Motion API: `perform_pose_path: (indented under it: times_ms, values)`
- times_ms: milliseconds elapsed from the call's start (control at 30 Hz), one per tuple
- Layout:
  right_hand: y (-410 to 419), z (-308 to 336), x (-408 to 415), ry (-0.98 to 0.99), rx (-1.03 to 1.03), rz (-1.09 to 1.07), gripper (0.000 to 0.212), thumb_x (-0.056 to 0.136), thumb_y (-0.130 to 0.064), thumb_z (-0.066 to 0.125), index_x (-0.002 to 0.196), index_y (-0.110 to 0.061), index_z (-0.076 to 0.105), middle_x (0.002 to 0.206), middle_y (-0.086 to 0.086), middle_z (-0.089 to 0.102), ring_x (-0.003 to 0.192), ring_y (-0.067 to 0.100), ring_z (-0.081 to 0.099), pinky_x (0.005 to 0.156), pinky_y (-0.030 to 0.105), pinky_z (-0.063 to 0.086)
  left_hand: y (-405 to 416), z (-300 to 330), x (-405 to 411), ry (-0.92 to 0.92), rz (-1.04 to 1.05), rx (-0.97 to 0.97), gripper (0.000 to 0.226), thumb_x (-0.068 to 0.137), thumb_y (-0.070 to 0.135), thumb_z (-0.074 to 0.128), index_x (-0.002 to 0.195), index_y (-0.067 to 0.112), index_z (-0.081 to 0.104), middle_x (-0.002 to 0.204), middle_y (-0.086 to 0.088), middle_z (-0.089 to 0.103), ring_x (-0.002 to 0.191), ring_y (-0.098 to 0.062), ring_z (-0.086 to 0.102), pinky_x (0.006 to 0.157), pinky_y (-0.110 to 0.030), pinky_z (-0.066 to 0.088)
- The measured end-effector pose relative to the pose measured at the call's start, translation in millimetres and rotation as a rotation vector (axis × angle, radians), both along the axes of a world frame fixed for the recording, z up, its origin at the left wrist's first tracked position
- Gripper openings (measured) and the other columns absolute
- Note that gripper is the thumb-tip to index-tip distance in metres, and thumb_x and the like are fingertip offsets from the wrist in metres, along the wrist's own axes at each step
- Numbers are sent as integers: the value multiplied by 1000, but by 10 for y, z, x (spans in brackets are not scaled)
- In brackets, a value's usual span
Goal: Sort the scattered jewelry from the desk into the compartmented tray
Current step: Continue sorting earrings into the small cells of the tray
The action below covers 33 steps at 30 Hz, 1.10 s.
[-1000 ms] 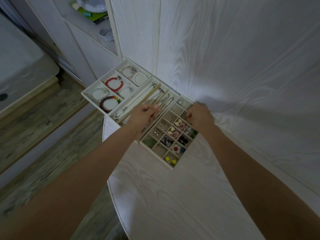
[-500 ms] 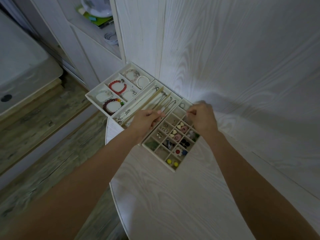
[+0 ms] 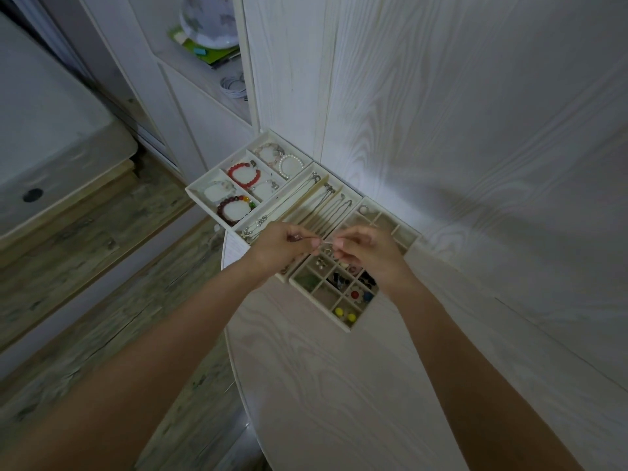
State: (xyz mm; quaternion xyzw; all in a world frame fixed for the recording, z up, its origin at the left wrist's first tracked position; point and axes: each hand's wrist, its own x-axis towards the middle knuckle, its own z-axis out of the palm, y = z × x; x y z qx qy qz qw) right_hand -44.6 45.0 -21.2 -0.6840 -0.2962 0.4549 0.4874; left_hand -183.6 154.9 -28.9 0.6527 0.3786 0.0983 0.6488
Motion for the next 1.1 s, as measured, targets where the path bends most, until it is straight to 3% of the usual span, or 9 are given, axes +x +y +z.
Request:
perform_pose_path:
  times_ms: [133, 333, 500, 667, 833, 1100]
  values:
    - [-91, 11, -70, 139, 26, -74, 14, 88, 5, 56, 83, -5, 64, 82, 8, 68, 75, 13, 68, 70, 22, 57, -1, -24, -89, -9, 13, -2, 8, 87, 12, 63, 85, 12, 71, 67, 2, 63, 49, -2, 43, 54, -19, 36]
    - [-132, 31, -101, 257, -45, -38, 5, 91, -4, 55, 94, -5, 60, 87, 7, 67, 74, 13, 66, 66, 20, 54, -114, 48, -106, -10, -60, 0, 8, 89, 12, 61, 88, 13, 69, 56, 13, 64, 48, -1, 42, 48, -16, 35]
    - [-156, 52, -197, 194, -61, 67, 20, 87, -14, 65, 103, -3, 61, 85, 3, 70, 71, 8, 65, 64, 18, 51, -191, 107, -110, -26, -134, -30, 15, 91, 10, 58, 101, 3, 67, 48, 17, 56, 46, 4, 44, 48, -9, 36]
    - [-199, 87, -198, 184, -29, 61, 11, 88, -4, 61, 98, -7, 64, 80, 0, 69, 67, 6, 63, 65, 18, 52, -204, 115, -188, -153, -74, -397, 23, 91, -6, 46, 105, -3, 64, 72, 0, 68, 58, -3, 54, 51, -12, 41]
    - [-219, 95, -199, 126, -78, 66, 19, 91, -3, 55, 104, -10, 65, 81, 1, 67, 65, 4, 64, 63, 16, 50, -239, 82, -208, -194, -82, -664, 34, 89, 6, 35, 107, 0, 63, 87, -3, 67, 71, -7, 58, 56, -15, 41]
    - [-285, 89, -189, 105, -86, 17, 35, 93, 3, 43, 99, -19, 69, 81, 3, 67, 64, 6, 60, 64, 17, 51, -272, 17, -148, -171, -35, -710, 37, 88, 16, 35, 107, 3, 64, 85, -6, 69, 69, -9, 61, 64, -21, 35]
